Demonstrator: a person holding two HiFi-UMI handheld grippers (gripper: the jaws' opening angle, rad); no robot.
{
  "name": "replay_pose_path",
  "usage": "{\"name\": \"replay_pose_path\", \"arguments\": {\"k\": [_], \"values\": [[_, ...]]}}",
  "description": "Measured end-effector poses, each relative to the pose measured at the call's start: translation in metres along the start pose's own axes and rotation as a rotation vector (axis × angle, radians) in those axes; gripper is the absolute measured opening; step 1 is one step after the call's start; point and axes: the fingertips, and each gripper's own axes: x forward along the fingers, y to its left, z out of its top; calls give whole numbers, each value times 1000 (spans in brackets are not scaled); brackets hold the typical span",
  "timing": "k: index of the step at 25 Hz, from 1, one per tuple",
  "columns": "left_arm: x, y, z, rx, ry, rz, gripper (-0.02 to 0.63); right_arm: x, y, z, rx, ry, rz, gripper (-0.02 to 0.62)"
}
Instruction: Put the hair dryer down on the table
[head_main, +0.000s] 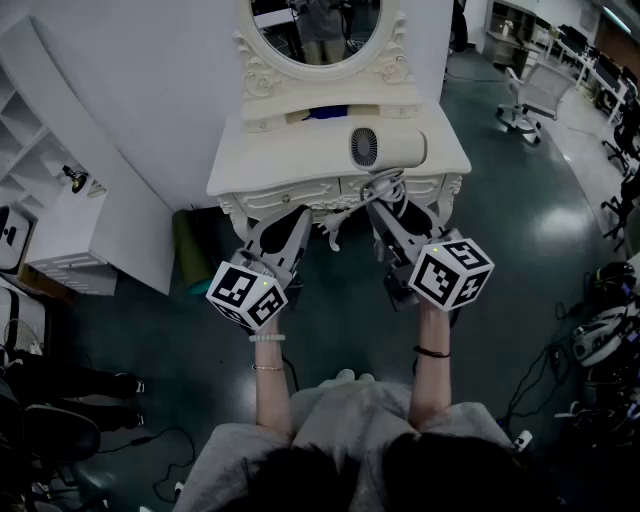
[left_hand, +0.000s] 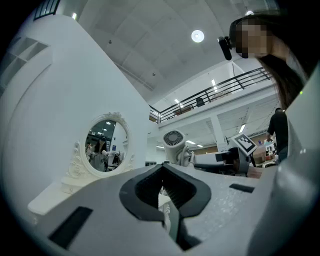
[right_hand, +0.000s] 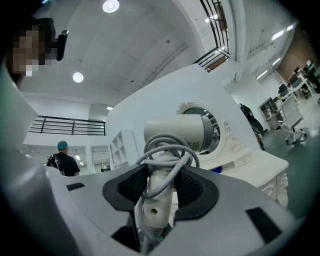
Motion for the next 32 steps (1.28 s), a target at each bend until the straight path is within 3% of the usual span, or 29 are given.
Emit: {"name": "replay_pose_path", "arguments": {"k": [12, 19, 32], "values": [[7, -17, -9, -14, 16, -5, 5, -16, -7, -1, -19, 26, -10, 164], [2, -31, -20, -29, 27, 34, 5, -28, -16, -1, -19, 42, -18, 164], [-21, 20, -44, -63, 37, 146, 5, 24, -35, -31, 38, 114, 3, 164]]}}
